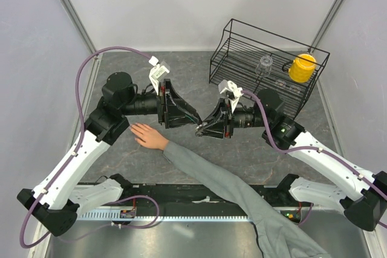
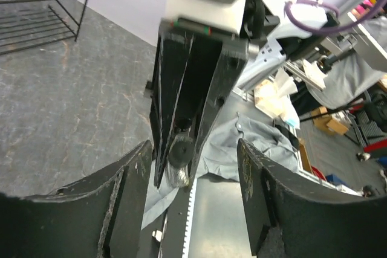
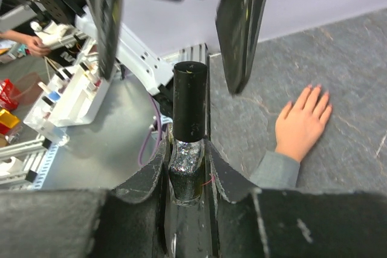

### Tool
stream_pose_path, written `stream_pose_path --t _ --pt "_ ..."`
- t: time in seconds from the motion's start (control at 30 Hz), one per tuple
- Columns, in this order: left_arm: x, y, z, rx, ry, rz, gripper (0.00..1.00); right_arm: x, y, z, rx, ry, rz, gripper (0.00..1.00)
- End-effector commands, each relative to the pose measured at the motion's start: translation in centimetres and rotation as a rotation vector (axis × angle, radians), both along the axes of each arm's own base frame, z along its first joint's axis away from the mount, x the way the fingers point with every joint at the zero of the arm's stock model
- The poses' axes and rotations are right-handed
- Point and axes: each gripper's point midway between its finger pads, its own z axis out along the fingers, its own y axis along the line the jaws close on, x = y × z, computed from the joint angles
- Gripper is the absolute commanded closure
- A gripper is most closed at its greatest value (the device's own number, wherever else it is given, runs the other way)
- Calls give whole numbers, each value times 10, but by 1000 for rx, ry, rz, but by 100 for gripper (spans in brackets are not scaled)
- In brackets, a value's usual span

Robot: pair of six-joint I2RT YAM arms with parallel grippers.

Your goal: Paint the nails

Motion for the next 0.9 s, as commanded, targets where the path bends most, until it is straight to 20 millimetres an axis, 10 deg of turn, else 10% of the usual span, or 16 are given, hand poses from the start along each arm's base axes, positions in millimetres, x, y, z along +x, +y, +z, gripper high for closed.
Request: stream_pose_path --t 0.0,0.37,0.57,0.67,0.8,0.87 --pt "-8 -2 10 -73 -53 -63 36 -7 1 40 137 -52 59 100" --pt "-4 -10 22 -117 -51 -51 48 -3 5 44 163 -31 69 100" --pt "1 -14 32 -144 -92 -3 75 5 5 42 144 -34 23 100" --pt "14 -19 26 -89 -92 144 98 37 4 32 62 -39 -170 100" --pt "70 -13 2 114 -87 733 98 91 -15 27 -95 -139 -803 100" --pt "61 -19 1 172 -54 806 98 89 -19 27 -112 -162 -884 100"
